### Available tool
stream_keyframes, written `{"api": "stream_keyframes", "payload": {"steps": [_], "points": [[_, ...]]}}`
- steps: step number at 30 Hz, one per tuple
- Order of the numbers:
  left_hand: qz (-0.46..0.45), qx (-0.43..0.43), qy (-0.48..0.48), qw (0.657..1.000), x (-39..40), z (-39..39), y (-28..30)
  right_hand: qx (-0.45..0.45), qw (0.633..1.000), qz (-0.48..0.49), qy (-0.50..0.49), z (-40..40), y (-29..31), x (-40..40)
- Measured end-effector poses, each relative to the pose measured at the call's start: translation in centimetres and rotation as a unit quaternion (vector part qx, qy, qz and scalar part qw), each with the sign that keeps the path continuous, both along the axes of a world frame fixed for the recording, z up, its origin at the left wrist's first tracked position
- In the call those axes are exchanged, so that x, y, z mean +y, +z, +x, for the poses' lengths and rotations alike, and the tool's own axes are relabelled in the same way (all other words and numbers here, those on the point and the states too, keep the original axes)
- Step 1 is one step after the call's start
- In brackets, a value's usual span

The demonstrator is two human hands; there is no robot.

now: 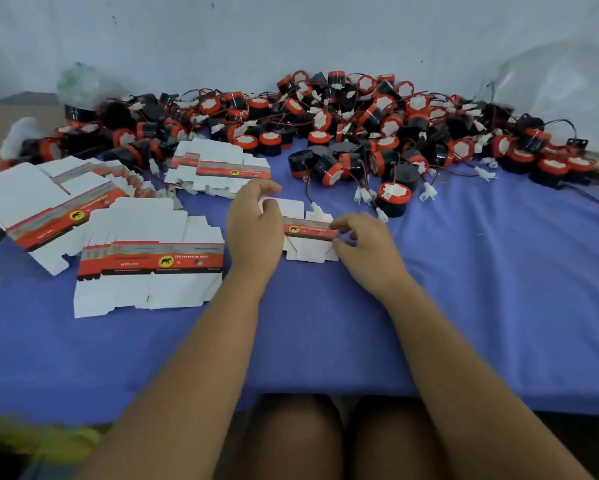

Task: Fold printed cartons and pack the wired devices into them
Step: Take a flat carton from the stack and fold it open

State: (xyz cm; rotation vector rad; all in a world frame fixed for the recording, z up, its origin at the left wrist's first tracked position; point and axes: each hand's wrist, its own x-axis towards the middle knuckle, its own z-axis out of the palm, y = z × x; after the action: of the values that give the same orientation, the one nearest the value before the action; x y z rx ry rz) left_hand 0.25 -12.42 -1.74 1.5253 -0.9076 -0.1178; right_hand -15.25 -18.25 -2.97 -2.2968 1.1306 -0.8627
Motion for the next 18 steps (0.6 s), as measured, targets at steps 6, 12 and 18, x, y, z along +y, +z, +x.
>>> {"api": "stream_keyframes", "payload": {"steps": [6,12,18], "points": [[0.131,-0.123,0.017,0.984,-0.9,-0.1,-0.5,-0.007,1.000,0.012,-0.025,-0.4,0.1,0.4],[0.087,0.011,-0.025,0.996,-1.6,-0.7,-0.6,0.131,0.990,0.008,0.052,0.0,0.5,1.1],[0.023,0.191,-0.088,0.977,-1.1,0.2,-0.3,-0.034,0.996,0.068,0.048,-0.6,0.5,0.8]]}}
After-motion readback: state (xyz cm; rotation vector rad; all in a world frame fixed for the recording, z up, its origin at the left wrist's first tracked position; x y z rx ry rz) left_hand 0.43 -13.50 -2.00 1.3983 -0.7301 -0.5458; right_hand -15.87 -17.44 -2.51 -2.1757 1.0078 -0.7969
